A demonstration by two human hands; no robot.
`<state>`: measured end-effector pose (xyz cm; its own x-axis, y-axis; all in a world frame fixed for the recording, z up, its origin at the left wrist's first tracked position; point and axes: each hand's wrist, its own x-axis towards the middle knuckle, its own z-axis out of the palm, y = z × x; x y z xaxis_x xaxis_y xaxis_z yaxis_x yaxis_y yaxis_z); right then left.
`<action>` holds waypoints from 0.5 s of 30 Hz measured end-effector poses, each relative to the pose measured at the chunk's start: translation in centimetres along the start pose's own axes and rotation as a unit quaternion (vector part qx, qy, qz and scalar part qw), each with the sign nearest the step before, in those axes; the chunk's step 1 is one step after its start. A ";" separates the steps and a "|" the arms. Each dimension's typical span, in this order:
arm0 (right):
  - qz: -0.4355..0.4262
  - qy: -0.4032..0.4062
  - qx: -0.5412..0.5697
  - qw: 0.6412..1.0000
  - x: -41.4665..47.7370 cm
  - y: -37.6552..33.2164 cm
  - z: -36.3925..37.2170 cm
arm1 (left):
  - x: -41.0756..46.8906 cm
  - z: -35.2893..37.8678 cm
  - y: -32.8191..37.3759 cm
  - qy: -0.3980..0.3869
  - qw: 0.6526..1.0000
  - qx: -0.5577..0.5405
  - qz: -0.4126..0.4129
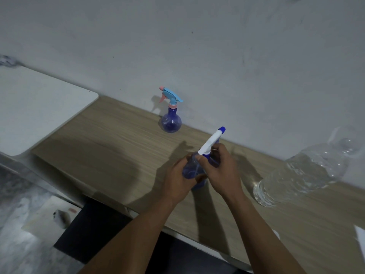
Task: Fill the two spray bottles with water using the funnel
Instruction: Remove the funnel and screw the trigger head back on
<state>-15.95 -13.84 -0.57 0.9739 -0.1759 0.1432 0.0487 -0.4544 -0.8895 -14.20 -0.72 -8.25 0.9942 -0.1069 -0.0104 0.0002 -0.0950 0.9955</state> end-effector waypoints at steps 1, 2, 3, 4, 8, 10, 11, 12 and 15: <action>-0.008 -0.008 -0.007 1.000 -0.1 0.2 0.0 | 0.0 0.0 0.0 -0.003 1.000 0.001 0.003; -0.013 -0.011 -0.011 1.000 -0.1 0.2 0.0 | 0.0 0.0 0.2 -0.005 1.000 -0.002 0.003; -0.014 -0.008 -0.008 1.000 -0.1 0.1 0.0 | 0.0 0.0 0.2 -0.005 1.000 -0.007 0.005; -0.007 -0.001 0.002 1.000 0.0 0.1 0.0 | 0.0 0.0 0.1 -0.004 1.000 -0.008 0.006; 0.008 0.012 0.008 1.000 -0.1 -0.2 0.3 | 0.0 -0.1 0.1 -0.008 1.000 0.002 0.004; -0.011 0.004 -0.008 1.000 -0.4 0.0 0.3 | 0.0 -0.1 0.1 -0.012 1.000 0.005 0.003; -0.017 0.002 -0.019 1.000 -0.4 0.0 0.2 | 0.0 -0.1 0.2 -0.007 1.000 0.006 0.005; -0.017 0.003 -0.029 0.999 -0.3 0.0 0.2 | -0.1 -0.1 0.2 -0.006 1.000 0.006 0.006; 0.002 0.008 -0.026 1.000 0.1 -0.1 0.4 | 0.0 0.1 0.0 0.004 1.000 -0.003 0.004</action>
<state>-15.80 -13.43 -0.68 0.9702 -0.1918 0.1480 0.0334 -0.4990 -0.8659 -14.22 -0.78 -8.28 0.9951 -0.0988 -0.0011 -0.0077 -0.0891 0.9960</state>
